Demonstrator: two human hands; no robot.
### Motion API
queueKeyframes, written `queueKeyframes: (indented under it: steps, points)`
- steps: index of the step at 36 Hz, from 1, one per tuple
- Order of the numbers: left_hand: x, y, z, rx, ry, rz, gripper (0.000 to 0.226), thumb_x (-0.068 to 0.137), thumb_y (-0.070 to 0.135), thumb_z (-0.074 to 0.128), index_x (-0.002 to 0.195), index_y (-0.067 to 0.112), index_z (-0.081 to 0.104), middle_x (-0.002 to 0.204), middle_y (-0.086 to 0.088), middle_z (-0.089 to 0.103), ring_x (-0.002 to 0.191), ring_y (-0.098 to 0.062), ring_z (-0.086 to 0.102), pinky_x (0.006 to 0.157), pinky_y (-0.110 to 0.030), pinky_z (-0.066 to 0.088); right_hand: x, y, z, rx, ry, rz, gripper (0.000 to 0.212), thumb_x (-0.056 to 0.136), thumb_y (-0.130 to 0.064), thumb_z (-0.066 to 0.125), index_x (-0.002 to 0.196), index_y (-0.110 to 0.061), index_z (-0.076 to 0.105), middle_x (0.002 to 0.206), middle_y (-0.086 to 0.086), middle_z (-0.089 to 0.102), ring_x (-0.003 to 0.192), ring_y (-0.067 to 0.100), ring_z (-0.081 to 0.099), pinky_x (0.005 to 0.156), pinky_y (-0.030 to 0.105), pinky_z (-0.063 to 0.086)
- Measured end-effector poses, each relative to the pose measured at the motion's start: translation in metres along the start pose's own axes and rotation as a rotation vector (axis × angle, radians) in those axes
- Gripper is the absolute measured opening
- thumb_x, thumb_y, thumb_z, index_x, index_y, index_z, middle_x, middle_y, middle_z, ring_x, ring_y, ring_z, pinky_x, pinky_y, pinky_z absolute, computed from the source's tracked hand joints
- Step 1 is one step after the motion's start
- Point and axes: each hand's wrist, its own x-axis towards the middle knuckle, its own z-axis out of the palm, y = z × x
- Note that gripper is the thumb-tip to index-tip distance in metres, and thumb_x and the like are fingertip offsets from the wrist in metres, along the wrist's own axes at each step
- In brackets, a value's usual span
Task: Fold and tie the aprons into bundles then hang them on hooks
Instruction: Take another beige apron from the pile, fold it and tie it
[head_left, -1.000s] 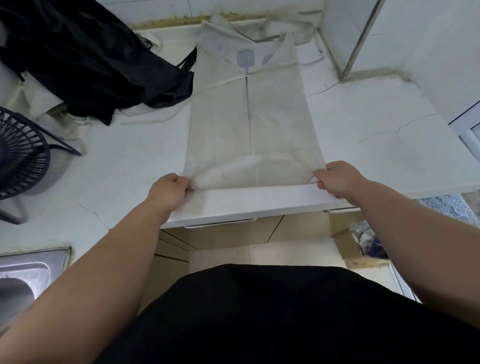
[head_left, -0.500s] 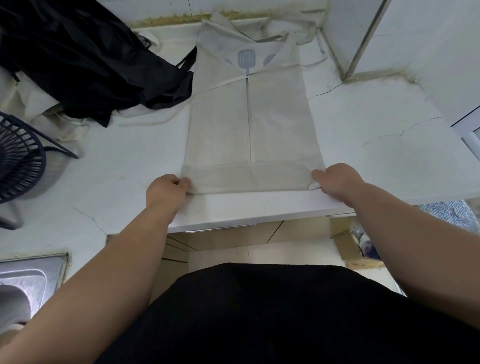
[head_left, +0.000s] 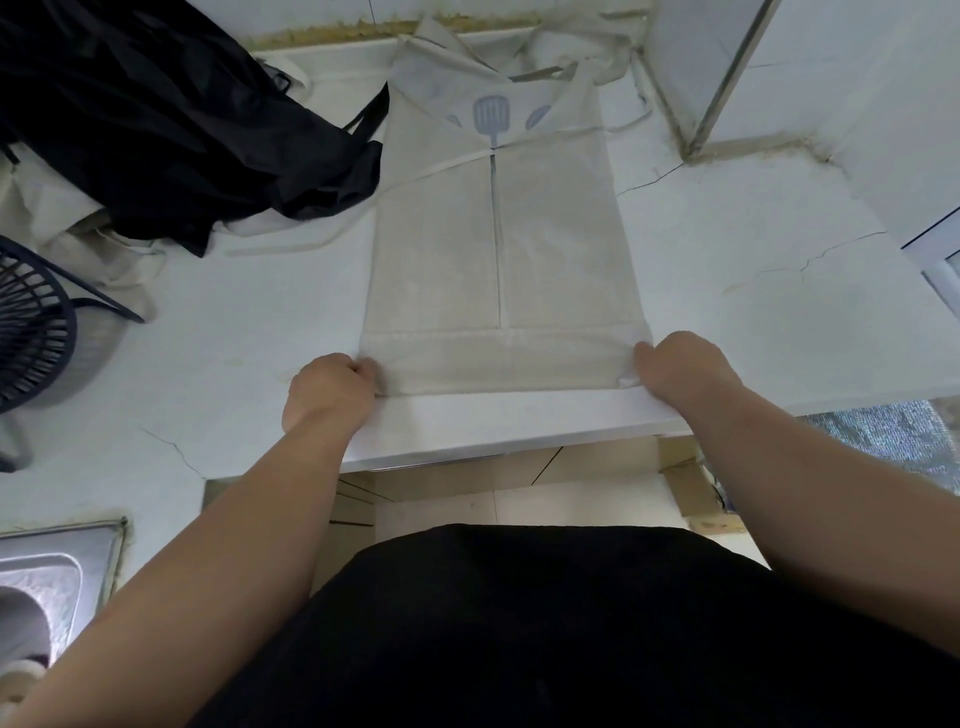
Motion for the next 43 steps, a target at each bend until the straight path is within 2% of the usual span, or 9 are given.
queueKeyframes:
  steps: [3, 5, 9, 12, 21, 25, 36, 40, 43]
  points:
    - [-0.009, 0.011, 0.001, 0.106, 0.176, 0.015, 0.036, 0.096, 0.027, 0.049, 0.123, 0.004, 0.048, 0.129, -0.019, 0.044, 0.115, -0.037, 0.044, 0.087, -0.043, 0.041, -0.009, -0.006, 0.001, -0.064, 0.165, -0.005, 0.02, 0.093, -0.023, 0.046, 0.105, -0.007, 0.045, 0.101, 0.012, 0.054, 0.1, 0.034, 0.054, 0.078, 0.037, 0.04]
    - [-0.017, 0.024, 0.008, 0.154, 0.232, 0.254, 0.047, 0.094, 0.016, 0.051, 0.139, 0.007, 0.039, 0.145, -0.016, 0.032, 0.13, -0.036, 0.033, 0.101, -0.044, 0.034, -0.014, -0.014, 0.005, -0.224, 0.292, -0.174, 0.03, 0.091, -0.017, 0.049, 0.118, -0.008, 0.045, 0.115, 0.014, 0.054, 0.109, 0.035, 0.053, 0.083, 0.039, 0.042]
    - [-0.033, 0.054, 0.033, 0.266, -0.078, 0.839, 0.053, 0.101, 0.038, 0.029, 0.152, 0.023, 0.024, 0.161, -0.005, 0.012, 0.148, -0.025, 0.007, 0.119, -0.047, 0.008, -0.025, -0.035, 0.031, -0.407, 0.179, -0.66, 0.054, 0.098, -0.042, 0.027, 0.146, -0.018, 0.029, 0.151, 0.012, 0.029, 0.137, 0.03, 0.027, 0.113, 0.04, 0.017]
    - [-0.035, 0.06, 0.049, 0.434, -0.296, 0.804, 0.056, 0.102, 0.049, 0.013, 0.153, 0.032, 0.0, 0.161, 0.005, -0.013, 0.147, -0.017, -0.013, 0.118, -0.044, -0.008, -0.031, -0.036, 0.052, -0.513, -0.013, -0.719, 0.058, 0.099, -0.05, 0.017, 0.152, -0.026, 0.006, 0.16, 0.005, 0.002, 0.144, 0.029, 0.008, 0.117, 0.041, -0.003]
    - [-0.005, -0.002, 0.02, 0.493, -0.225, 0.573, 0.08, 0.088, 0.072, 0.011, 0.15, 0.031, -0.017, 0.156, 0.003, -0.028, 0.144, -0.014, -0.024, 0.118, -0.04, -0.011, -0.011, -0.005, 0.036, -0.456, -0.007, -0.591, 0.086, 0.087, -0.071, 0.027, 0.151, -0.018, 0.002, 0.159, 0.008, -0.002, 0.144, 0.025, 0.005, 0.118, 0.035, -0.001]
    - [-0.002, -0.006, 0.011, 0.416, -0.262, 0.583, 0.091, 0.086, 0.074, 0.027, 0.153, 0.026, -0.011, 0.158, 0.002, -0.022, 0.145, -0.013, -0.02, 0.119, -0.037, -0.009, -0.009, 0.003, 0.03, -0.362, 0.019, -0.638, 0.093, 0.079, -0.073, 0.044, 0.147, -0.016, 0.017, 0.156, 0.007, 0.01, 0.14, 0.024, 0.017, 0.117, 0.033, 0.01]
    - [-0.007, -0.007, 0.007, 0.219, -0.213, 0.534, 0.095, 0.081, 0.065, 0.058, 0.154, 0.024, 0.012, 0.161, 0.01, 0.0, 0.148, -0.009, -0.001, 0.121, -0.034, 0.001, -0.012, 0.023, 0.022, -0.418, 0.173, -0.685, 0.042, 0.101, -0.044, 0.029, 0.126, -0.02, 0.051, 0.13, 0.003, 0.052, 0.111, 0.03, 0.054, 0.09, 0.037, 0.043]
    - [-0.007, -0.007, 0.001, -0.009, -0.129, 0.475, 0.067, 0.079, 0.045, 0.069, 0.14, 0.028, 0.047, 0.148, 0.012, 0.038, 0.138, -0.011, 0.033, 0.111, -0.023, 0.024, -0.009, 0.018, 0.019, -0.219, 0.25, -0.634, 0.039, 0.102, -0.039, 0.027, 0.094, -0.01, 0.053, 0.085, 0.013, 0.062, 0.081, 0.035, 0.058, 0.065, 0.036, 0.041]
    - [-0.008, 0.0, -0.007, -0.271, -0.122, 0.333, 0.021, 0.086, 0.023, 0.067, 0.105, 0.03, 0.069, 0.105, 0.01, 0.065, 0.099, -0.014, 0.059, 0.085, -0.02, 0.041, -0.003, 0.013, 0.007, -0.032, 0.16, -0.589, 0.04, 0.099, -0.044, 0.035, 0.079, -0.013, 0.05, 0.075, 0.006, 0.054, 0.079, 0.029, 0.052, 0.065, 0.033, 0.037]
